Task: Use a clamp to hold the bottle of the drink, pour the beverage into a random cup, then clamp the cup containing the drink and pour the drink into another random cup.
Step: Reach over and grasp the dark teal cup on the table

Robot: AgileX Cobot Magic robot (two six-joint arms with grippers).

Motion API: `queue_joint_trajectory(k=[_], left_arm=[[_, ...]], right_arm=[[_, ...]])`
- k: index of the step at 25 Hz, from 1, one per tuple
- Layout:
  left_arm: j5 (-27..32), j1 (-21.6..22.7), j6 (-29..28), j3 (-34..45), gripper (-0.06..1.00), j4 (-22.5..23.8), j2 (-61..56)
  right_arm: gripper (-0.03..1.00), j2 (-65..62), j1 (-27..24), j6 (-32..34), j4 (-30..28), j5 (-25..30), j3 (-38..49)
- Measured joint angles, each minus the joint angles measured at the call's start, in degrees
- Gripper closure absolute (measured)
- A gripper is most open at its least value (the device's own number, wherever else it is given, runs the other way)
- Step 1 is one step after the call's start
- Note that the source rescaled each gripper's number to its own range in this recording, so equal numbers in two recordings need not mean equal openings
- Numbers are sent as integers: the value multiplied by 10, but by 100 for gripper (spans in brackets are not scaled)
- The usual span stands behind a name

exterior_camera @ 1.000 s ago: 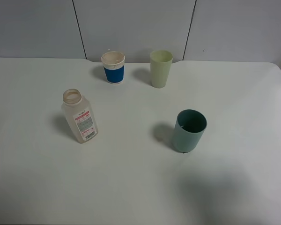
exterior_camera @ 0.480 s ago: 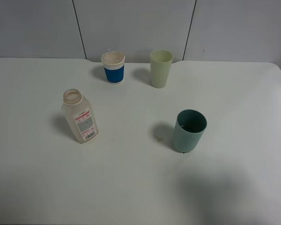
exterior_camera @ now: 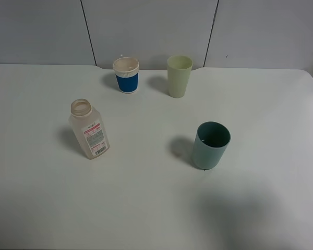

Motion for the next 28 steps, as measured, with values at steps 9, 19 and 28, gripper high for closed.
queue_joint_trajectory(k=[9,19,28], left_arm=[[18,0,-2,102,-6,-25,-27],[9,0,-11,119,-6,-26,-27],[9,0,-13,119,-6,-26,-27]], right_arm=[[-3,0,0,0,0,0,0],[-3,0,0,0,0,0,0],[-3,0,0,0,0,0,0]])
